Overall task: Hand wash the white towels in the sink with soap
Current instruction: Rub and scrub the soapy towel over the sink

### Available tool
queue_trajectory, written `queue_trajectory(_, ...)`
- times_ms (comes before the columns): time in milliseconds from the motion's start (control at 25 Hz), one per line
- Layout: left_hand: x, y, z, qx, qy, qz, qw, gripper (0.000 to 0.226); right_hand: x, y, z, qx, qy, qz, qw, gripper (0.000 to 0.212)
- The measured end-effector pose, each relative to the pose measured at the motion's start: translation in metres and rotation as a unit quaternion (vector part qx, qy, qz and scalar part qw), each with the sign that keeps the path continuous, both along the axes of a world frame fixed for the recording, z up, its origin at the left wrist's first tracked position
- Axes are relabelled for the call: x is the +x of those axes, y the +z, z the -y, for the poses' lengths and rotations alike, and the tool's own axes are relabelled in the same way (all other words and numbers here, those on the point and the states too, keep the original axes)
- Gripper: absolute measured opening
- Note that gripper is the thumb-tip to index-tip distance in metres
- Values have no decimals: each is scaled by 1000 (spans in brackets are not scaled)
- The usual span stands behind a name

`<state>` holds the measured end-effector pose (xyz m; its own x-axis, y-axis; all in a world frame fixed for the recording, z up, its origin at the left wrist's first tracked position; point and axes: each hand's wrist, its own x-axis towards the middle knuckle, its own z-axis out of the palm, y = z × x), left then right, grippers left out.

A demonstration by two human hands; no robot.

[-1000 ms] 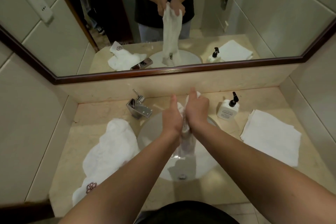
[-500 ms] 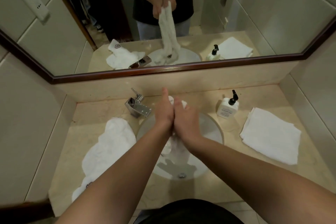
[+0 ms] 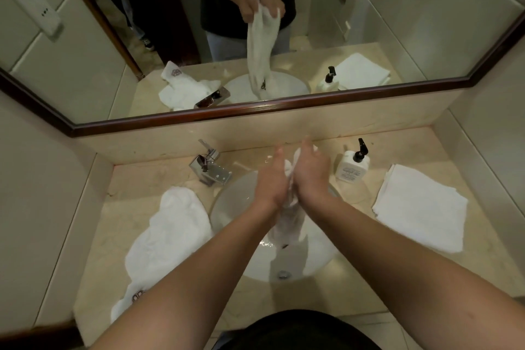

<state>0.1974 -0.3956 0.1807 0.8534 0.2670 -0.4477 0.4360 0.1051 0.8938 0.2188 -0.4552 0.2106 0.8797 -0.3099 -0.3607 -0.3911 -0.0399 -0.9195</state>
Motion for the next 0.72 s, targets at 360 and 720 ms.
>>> queue_trajectory(360, 6, 16, 14, 95, -7, 37, 995, 63, 13, 4, 12, 13, -28, -21, 999, 44)
queue_trajectory(720, 21, 15, 11, 75, 1, 15, 997, 65, 4, 16, 13, 22, -9, -6, 1000, 41)
